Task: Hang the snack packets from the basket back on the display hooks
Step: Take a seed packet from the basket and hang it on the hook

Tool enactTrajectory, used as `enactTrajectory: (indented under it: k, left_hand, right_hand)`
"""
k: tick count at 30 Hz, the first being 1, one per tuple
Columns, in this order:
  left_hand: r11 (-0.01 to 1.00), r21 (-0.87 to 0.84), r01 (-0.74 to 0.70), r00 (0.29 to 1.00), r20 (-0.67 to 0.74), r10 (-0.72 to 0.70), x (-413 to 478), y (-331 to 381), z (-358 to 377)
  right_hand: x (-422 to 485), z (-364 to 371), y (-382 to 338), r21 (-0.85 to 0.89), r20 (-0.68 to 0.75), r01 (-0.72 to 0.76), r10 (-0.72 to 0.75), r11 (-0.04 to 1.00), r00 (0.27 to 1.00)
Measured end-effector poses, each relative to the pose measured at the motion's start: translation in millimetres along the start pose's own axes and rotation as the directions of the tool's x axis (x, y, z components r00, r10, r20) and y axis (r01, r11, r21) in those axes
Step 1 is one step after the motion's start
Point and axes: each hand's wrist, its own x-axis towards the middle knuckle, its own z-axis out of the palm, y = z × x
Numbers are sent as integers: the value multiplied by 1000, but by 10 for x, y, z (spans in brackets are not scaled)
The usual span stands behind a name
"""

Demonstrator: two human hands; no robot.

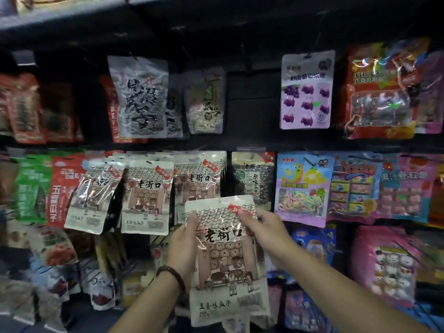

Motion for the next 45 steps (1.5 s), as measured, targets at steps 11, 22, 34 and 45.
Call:
enactTrajectory:
  k: [11,22,34,45]
  left_hand:
    - [876,434,-210,927,-196,320,1106,-69,-351]
    - [506,805,-310,920,120,374,1295,-413,-96]
    - [460,802,-381,858,121,499,1384,-417,-87]
    - [465,800,-378,884,163,438,1383,-420,-54]
  right_hand:
    - [1405,919,-75,64,-99,49,-42,997,994]
    - [1834,1205,-222,-47,-270,148,-155,988,950]
    - [1754,1241,-228,53,-294,317,-289,947,911]
    - [1812,1249,-199,48,-329,239,-211,970,920]
